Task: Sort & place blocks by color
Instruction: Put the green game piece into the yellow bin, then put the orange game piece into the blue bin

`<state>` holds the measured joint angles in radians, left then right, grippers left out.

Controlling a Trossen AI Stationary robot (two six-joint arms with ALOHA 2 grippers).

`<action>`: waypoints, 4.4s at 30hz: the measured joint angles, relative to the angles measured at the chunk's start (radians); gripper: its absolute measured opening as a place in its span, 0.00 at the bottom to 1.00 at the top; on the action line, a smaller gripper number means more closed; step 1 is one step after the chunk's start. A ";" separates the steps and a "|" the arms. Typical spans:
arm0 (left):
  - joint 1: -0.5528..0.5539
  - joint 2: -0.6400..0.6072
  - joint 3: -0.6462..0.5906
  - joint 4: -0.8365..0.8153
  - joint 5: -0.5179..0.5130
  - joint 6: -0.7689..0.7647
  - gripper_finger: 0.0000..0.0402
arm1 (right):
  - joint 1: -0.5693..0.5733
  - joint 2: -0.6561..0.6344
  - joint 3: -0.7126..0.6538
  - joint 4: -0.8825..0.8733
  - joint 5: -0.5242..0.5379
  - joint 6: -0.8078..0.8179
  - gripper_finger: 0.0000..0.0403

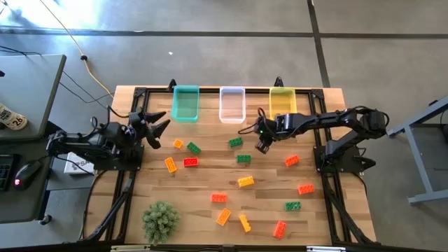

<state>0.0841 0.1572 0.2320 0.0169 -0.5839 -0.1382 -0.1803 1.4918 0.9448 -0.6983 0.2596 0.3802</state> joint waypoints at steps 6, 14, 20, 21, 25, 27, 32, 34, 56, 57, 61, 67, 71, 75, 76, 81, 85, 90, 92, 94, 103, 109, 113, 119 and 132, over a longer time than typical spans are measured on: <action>0.000 0.095 0.127 -0.133 -0.003 0.115 0.53 | -0.077 -0.001 0.127 -0.117 0.113 0.004 0.28; 0.000 0.263 0.249 -0.322 0.005 0.128 0.53 | -0.259 -0.002 0.224 -0.142 0.154 0.063 0.28; 0.000 0.399 0.282 -0.391 0.118 0.065 0.53 | -0.413 -0.002 0.230 -0.172 0.086 0.097 0.28; 0.000 0.423 0.282 -0.391 0.145 0.052 0.53 | -0.435 -0.002 0.230 -0.179 0.066 0.109 0.28; 0.000 0.513 0.282 -0.395 0.227 -0.002 0.53 | -0.518 -0.002 0.230 -0.189 0.006 0.113 0.28; 0.000 0.559 0.282 -0.396 0.259 -0.037 0.53 | -0.550 -0.002 0.230 -0.190 -0.019 0.112 0.28; 0.000 0.659 0.282 -0.396 0.347 -0.121 0.53 | -0.628 0.000 0.230 -0.192 -0.141 0.068 0.29; 0.000 0.696 0.282 -0.396 0.390 -0.142 0.53 | -0.653 0.000 0.230 -0.195 -0.163 0.058 0.32; -0.046 1.074 0.515 -0.659 0.524 -0.179 0.53 | -0.717 0.001 0.155 -0.164 -0.211 -0.067 0.35; -0.056 1.082 0.515 -0.660 0.521 -0.186 0.53 | -0.717 0.002 0.136 -0.151 -0.211 -0.067 0.35; -0.096 1.110 0.515 -0.661 0.520 -0.224 0.53 | -0.716 0.002 0.066 -0.103 -0.212 -0.049 0.35; -0.140 1.122 0.515 -0.661 0.521 -0.264 0.53 | -0.716 0.002 -0.006 -0.034 -0.239 -0.060 0.35; -0.163 1.122 0.515 -0.663 0.521 -0.278 0.53 | -0.716 0.002 -0.026 0.011 -0.256 -0.068 0.35; -0.180 1.122 0.515 -0.671 0.521 -0.270 0.53 | -0.716 0.002 -0.027 0.043 -0.257 -0.087 0.37; -0.183 1.122 0.515 -0.671 0.521 -0.265 0.53 | -0.716 0.002 -0.027 0.051 -0.257 -0.094 0.38; -0.184 1.122 0.515 -0.671 0.521 -0.200 0.53 | -0.716 0.002 -0.027 0.085 -0.261 -0.101 0.48; -0.178 1.139 0.514 -0.673 0.520 -0.159 0.53 | -0.716 0.002 -0.013 0.085 -0.281 -0.101 0.55; -0.154 1.210 0.514 -0.668 0.520 -0.157 0.53 | -0.716 0.002 0.023 0.084 -0.331 -0.101 0.56; -0.146 1.246 0.514 -0.657 0.520 -0.157 0.53 | -0.716 0.002 0.041 0.084 -0.343 -0.101 0.56; -0.140 1.276 0.514 -0.642 0.519 -0.156 0.53 | -0.716 0.002 0.060 0.082 -0.344 -0.104 0.56; -0.122 1.363 0.514 -0.618 0.488 -0.196 0.53 | -0.716 0.002 0.122 0.072 -0.349 -0.126 0.56; -0.141 1.346 0.514 -0.618 0.494 -0.199 0.53 | -0.716 0.002 0.122 0.066 -0.350 -0.135 0.56; -0.153 1.319 0.523 -0.633 0.487 -0.199 0.53 | -0.716 0.002 0.122 0.060 -0.350 -0.138 0.56; -0.143 1.299 0.530 -0.631 0.440 -0.139 0.53 | -0.716 0.002 0.122 0.059 -0.350 -0.138 0.56; -0.113 1.249 0.532 -0.629 0.278 -0.130 0.45 | -0.716 0.002 0.122 0.059 -0.350 -0.139 0.56</action>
<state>-0.0293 1.4061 0.7635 -0.6121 -0.3059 -0.2684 -0.8963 1.4933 1.0672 -0.6394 -0.0902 0.2417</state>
